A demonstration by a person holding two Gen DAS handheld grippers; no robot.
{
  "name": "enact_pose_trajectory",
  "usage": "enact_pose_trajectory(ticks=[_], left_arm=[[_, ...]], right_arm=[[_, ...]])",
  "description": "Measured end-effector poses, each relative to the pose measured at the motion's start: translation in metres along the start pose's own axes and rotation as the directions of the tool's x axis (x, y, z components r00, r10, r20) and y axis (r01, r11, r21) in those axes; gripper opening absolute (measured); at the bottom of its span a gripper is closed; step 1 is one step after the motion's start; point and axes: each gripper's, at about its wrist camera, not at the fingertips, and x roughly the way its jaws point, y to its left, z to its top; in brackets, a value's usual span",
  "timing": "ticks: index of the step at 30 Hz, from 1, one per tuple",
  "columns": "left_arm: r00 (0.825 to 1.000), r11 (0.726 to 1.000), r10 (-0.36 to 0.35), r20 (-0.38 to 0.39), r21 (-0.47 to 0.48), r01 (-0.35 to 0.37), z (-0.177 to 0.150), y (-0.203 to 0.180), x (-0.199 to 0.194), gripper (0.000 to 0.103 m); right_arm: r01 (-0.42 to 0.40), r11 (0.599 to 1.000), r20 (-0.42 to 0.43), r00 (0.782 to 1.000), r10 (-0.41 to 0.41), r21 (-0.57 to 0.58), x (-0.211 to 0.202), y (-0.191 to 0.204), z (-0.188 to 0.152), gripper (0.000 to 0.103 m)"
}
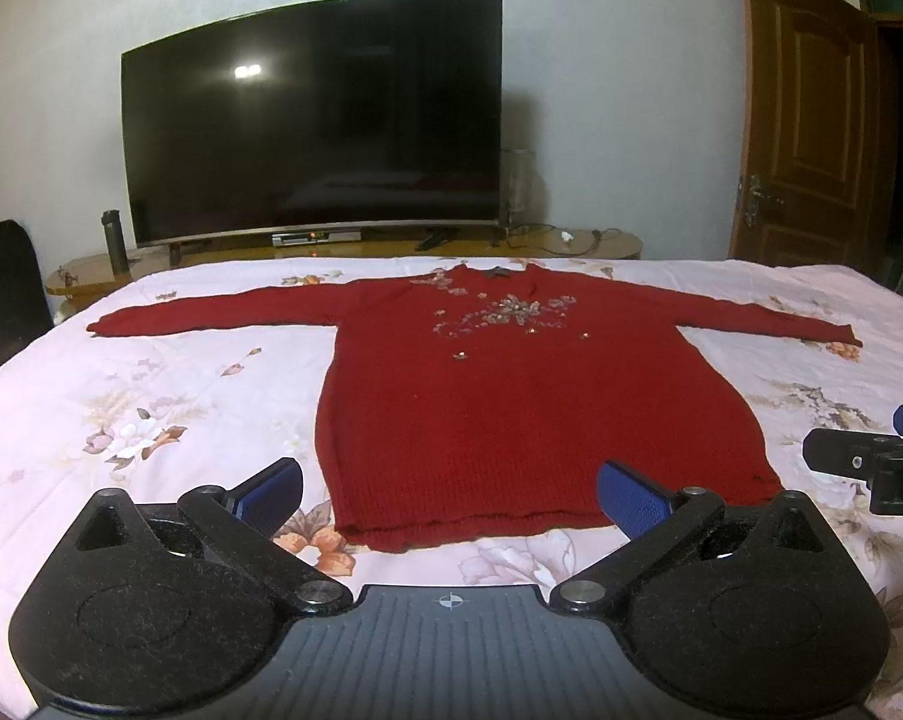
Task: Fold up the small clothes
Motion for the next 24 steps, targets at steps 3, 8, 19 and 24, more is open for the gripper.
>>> enact_pose_trajectory(ticks=[3, 8, 19, 24], left_arm=[[1.000, 1.000, 0.002, -0.001, -0.001, -0.002, -0.0002, -0.0003, 0.0005, 0.103], [1.000, 1.000, 0.004, -0.002, -0.002, -0.004, -0.0010, -0.0023, -0.0006, 0.103], [1.000, 1.000, 0.010, -0.001, 0.001, -0.010, -0.0020, -0.0031, -0.0009, 0.103], [1.000, 1.000, 0.015, 0.000, 0.001, -0.015, -0.0020, -0.0031, -0.0027, 0.103]], right_arm=[[0.002, 1.000, 0.001, 1.000, -0.002, -0.002, -0.0004, 0.0002, 0.0001, 0.103], [0.004, 1.000, 0.000, 1.000, -0.004, -0.004, -0.0010, 0.0012, 0.0000, 0.103], [0.002, 1.000, 0.003, 1.000, -0.002, -0.001, -0.0016, -0.0002, 0.0002, 0.103], [-0.005, 1.000, 0.003, 1.000, 0.005, -0.003, -0.0012, 0.0000, -0.0005, 0.103]])
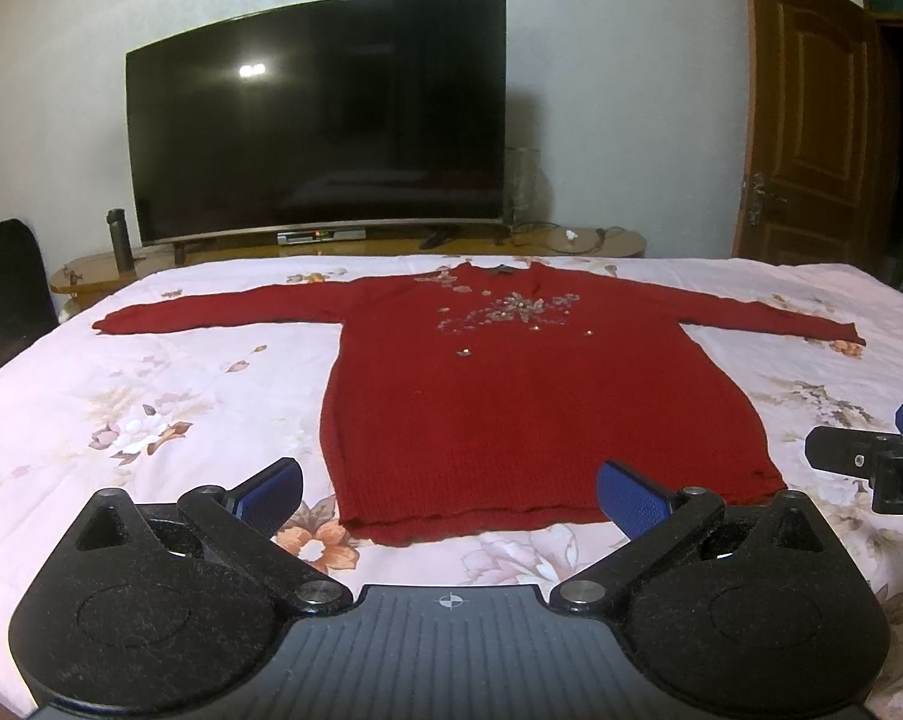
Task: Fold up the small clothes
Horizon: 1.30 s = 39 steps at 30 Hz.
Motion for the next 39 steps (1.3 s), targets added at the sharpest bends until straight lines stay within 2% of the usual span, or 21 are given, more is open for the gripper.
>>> enact_pose_trajectory(ticks=[39], left_arm=[[1.000, 1.000, -0.008, 0.001, 0.003, 0.008, 0.0023, 0.0022, 0.0003, 0.103]], right_arm=[[-0.004, 1.000, -0.002, 1.000, 0.004, -0.014, -0.0009, 0.0091, 0.0003, 0.103]])
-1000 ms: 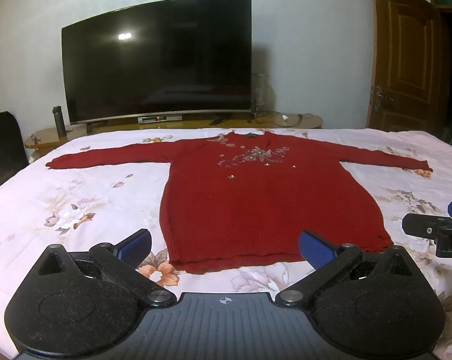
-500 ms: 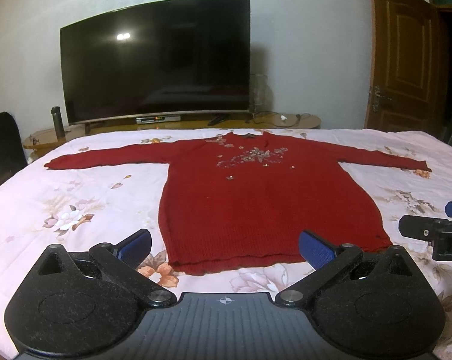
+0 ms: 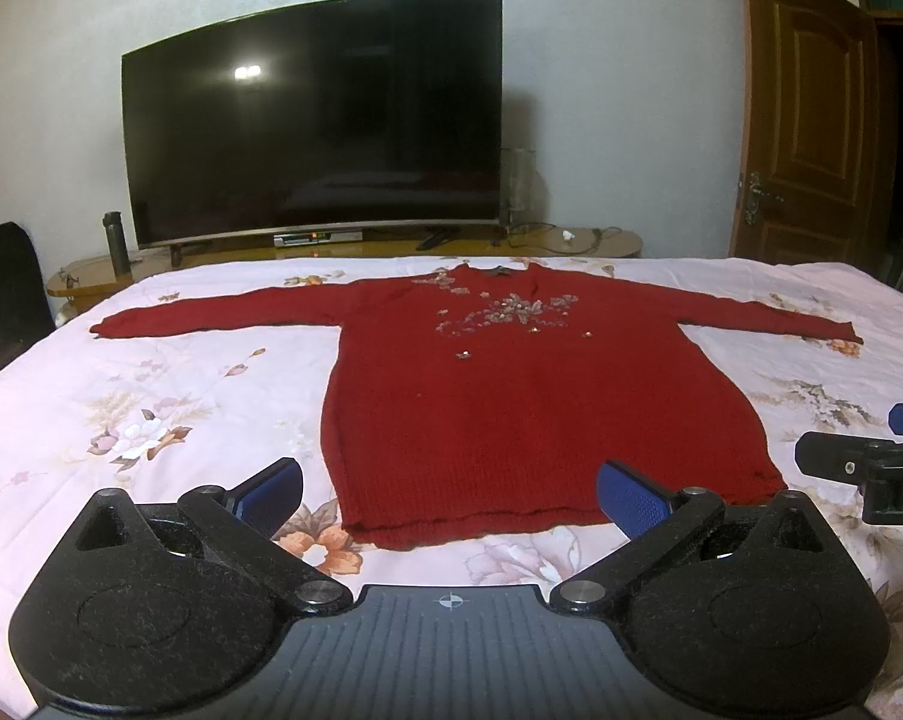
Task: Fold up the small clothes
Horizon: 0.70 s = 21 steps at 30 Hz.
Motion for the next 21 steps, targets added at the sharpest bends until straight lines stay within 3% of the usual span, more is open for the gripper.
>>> enact_pose_trajectory(ticks=[10, 14, 18, 21], left_arm=[[1.000, 1.000, -0.004, -0.003, -0.004, 0.004, -0.002, 0.004, 0.000, 0.103], [0.999, 0.999, -0.040, -0.009, -0.023, 0.040, 0.004, 0.005, 0.007, 0.103], [0.998, 0.992, -0.063, -0.006, -0.112, 0.062, 0.020, 0.017, 0.026, 0.103], [0.998, 0.990, -0.064, -0.005, -0.125, 0.062, 0.036, 0.022, 0.049, 0.103]], right_arm=[[0.004, 1.000, -0.003, 1.000, -0.004, -0.002, -0.001, 0.003, -0.001, 0.103], [0.018, 1.000, 0.002, 1.000, -0.018, -0.003, 0.001, -0.001, 0.001, 0.103], [0.057, 0.998, 0.035, 0.998, -0.058, 0.026, 0.005, -0.024, 0.010, 0.103], [0.090, 0.994, 0.035, 0.995, -0.092, 0.061, 0.018, -0.051, 0.022, 0.103]])
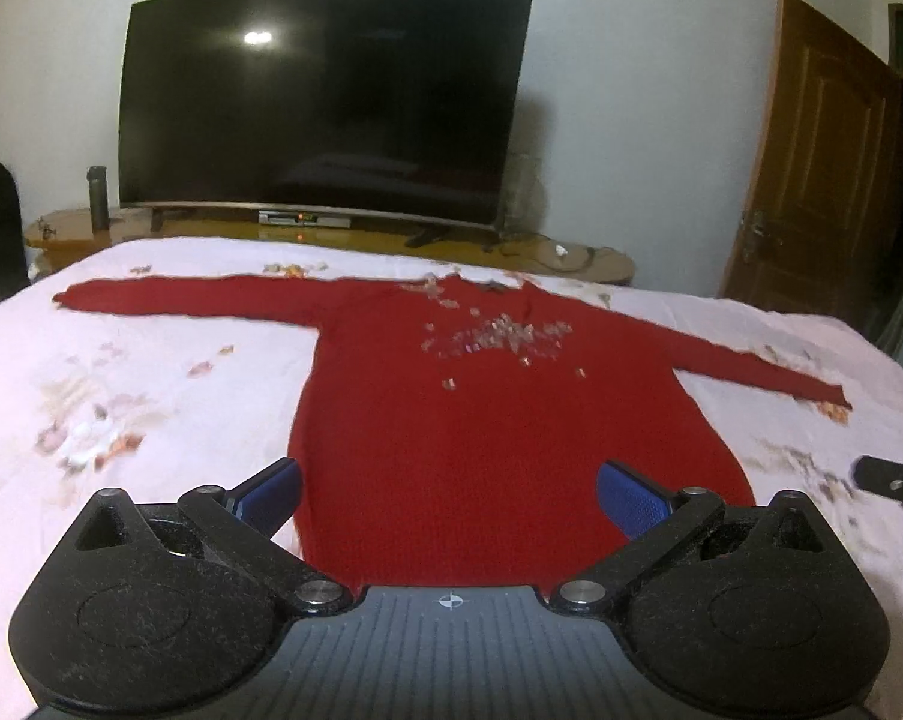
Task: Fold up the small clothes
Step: 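Grasp the sweater sleeve with the right tool and fold it across the body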
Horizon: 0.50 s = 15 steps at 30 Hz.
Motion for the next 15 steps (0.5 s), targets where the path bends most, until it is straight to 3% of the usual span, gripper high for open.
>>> enact_pose_trajectory(ticks=[3, 6, 8, 11, 15], left_arm=[[1.000, 1.000, 0.001, 0.023, -0.014, -0.001, 0.018, 0.002, 0.028, 0.103], [0.995, 0.996, 0.020, 0.098, -0.093, -0.010, 0.028, 0.006, 0.058, 0.103], [0.997, 0.991, 0.033, 0.075, -0.133, -0.023, 0.037, 0.007, 0.087, 0.103], [0.995, 0.994, 0.095, 0.028, -0.057, -0.093, 0.048, -0.004, 0.134, 0.103], [0.995, 0.996, 0.085, -0.055, -0.018, -0.086, 0.056, -0.016, 0.196, 0.103]], right_arm=[[0.033, 0.998, 0.008, 0.999, -0.033, 0.049, 0.024, -0.032, 0.018, 0.103], [0.079, 0.983, 0.016, 0.996, -0.082, 0.164, 0.060, -0.080, 0.038, 0.102], [0.126, 0.957, 0.009, 0.991, -0.133, 0.261, 0.091, -0.121, 0.050, 0.099], [0.163, 0.911, -0.002, 0.984, -0.176, 0.378, 0.137, -0.180, 0.060, 0.062], [0.196, 0.811, -0.041, 0.977, -0.207, 0.551, 0.203, -0.260, 0.060, 0.048]])
